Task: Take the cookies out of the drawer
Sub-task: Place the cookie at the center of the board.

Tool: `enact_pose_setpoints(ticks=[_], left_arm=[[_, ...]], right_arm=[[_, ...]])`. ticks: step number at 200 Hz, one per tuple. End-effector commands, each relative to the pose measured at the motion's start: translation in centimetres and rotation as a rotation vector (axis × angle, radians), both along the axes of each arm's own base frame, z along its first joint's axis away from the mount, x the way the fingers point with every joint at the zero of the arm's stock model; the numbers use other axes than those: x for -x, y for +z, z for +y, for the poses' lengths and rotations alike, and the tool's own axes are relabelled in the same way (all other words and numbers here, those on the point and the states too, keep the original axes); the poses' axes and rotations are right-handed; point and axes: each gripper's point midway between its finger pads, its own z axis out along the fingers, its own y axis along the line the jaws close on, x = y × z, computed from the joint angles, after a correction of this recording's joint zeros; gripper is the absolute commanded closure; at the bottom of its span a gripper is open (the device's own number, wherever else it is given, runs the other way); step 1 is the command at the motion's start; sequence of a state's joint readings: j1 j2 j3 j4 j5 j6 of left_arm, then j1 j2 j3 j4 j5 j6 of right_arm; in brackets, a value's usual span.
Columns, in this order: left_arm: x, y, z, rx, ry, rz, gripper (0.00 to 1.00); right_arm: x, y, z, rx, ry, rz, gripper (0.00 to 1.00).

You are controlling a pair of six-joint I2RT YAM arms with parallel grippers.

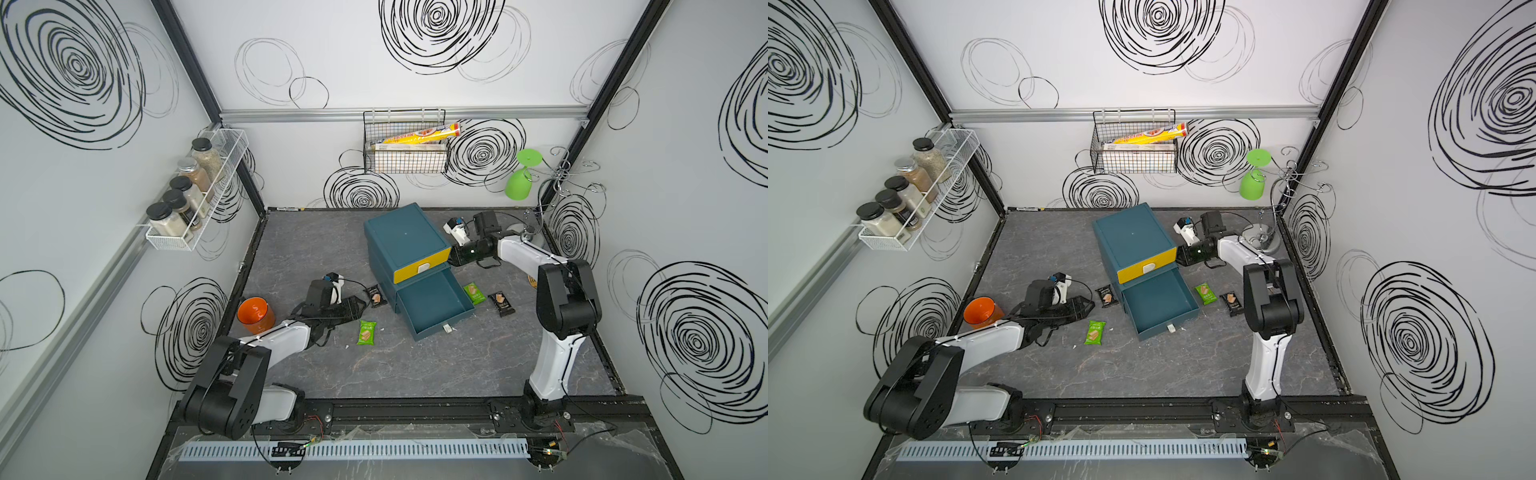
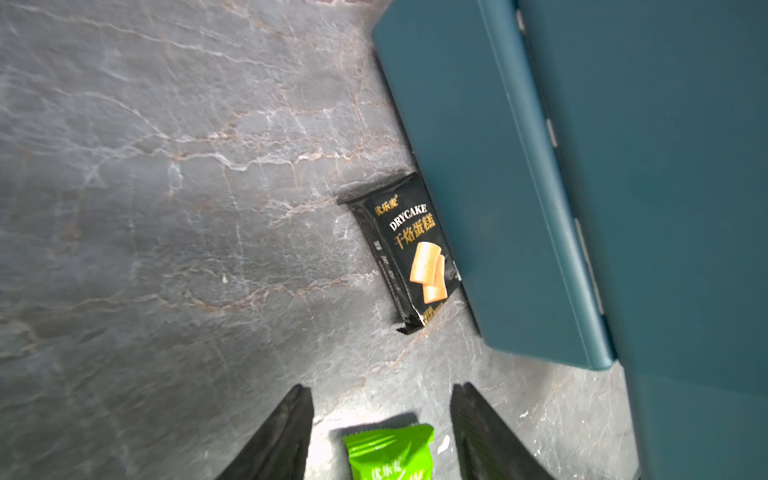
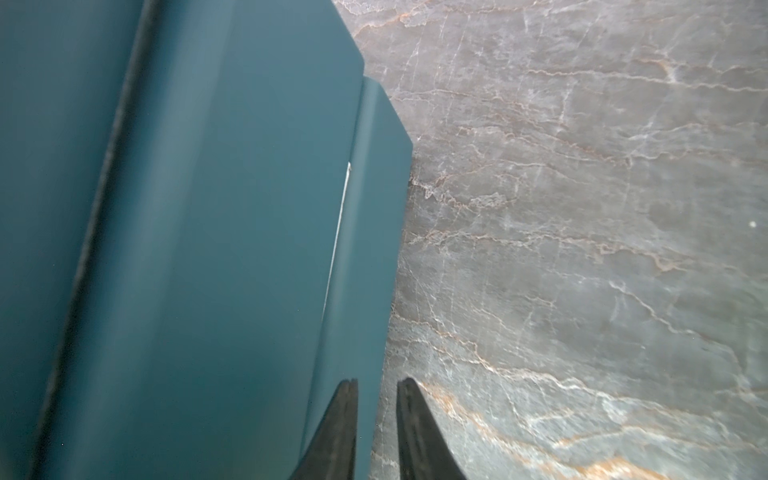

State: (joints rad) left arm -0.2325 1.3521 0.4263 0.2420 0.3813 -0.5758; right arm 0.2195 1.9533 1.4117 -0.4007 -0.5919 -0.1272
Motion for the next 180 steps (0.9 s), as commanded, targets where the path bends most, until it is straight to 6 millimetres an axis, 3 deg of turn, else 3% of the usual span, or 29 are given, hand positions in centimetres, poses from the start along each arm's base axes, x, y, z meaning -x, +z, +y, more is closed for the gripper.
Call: enact_pose_setpoints(ticks=[1, 16, 32, 54, 81, 102, 109, 116, 135, 145, 167, 180], left_arm=[[-1.8, 1.9, 0.5, -0.010, 0.036, -0.083, 0.34], [-2.4, 2.9, 1.6, -0.053, 0.089, -0.096, 0.31], [-3.3, 5.6, 2.3, -0.083, 0.123, -0.149, 0.30], [-4.7, 12.5, 2.8, -0.086, 0.157, -0.316, 0.30], [-6.4, 21.7, 1.2, -0.071, 0.093, -0.514, 0.32], [-8.3, 26.0, -1.5, -0.073, -0.019, -0.584, 0.37], [-9.1, 27.2, -2.5, -0.074, -0.054, -0.606, 0.45], [-9.8, 28.0, -3.6, -0.071, -0.092, -0.617, 0.56], [-11.5, 29.8, -7.1, -0.032, -0.200, -0.650, 0.73], [-12.3, 30.3, -9.1, -0.022, -0.257, -0.657, 0.76], [-14.6, 28.7, -12.7, -0.040, -0.348, -0.603, 0.80], [-16.0, 27.2, -13.5, -0.036, -0.356, -0.567, 0.86]], right_arm=[[0.4, 1.2, -0.1, 0.013, -0.004, -0.015, 0.78], [0.2, 1.3, -0.3, 0.022, -0.016, -0.022, 0.78], [-0.2, 1.6, -1.1, 0.033, -0.055, -0.026, 0.78], [-1.5, 3.2, -3.6, 0.014, -0.169, -0.044, 0.78], [-2.4, 6.4, -7.9, -0.026, -0.338, -0.118, 0.77], [-1.3, 8.5, -9.4, -0.069, -0.401, -0.162, 0.78], [-0.5, 8.9, -9.6, -0.071, -0.416, -0.173, 0.80], [0.5, 9.0, -9.6, -0.081, -0.420, -0.180, 0.81], [3.7, 9.0, -10.2, -0.085, -0.454, -0.211, 0.93], [5.5, 8.7, -10.6, -0.086, -0.482, -0.224, 1.00], [9.1, 9.1, -10.9, -0.142, -0.523, -0.269, 1.00], [11.1, 8.7, -10.2, -0.202, -0.508, -0.246, 1.00]])
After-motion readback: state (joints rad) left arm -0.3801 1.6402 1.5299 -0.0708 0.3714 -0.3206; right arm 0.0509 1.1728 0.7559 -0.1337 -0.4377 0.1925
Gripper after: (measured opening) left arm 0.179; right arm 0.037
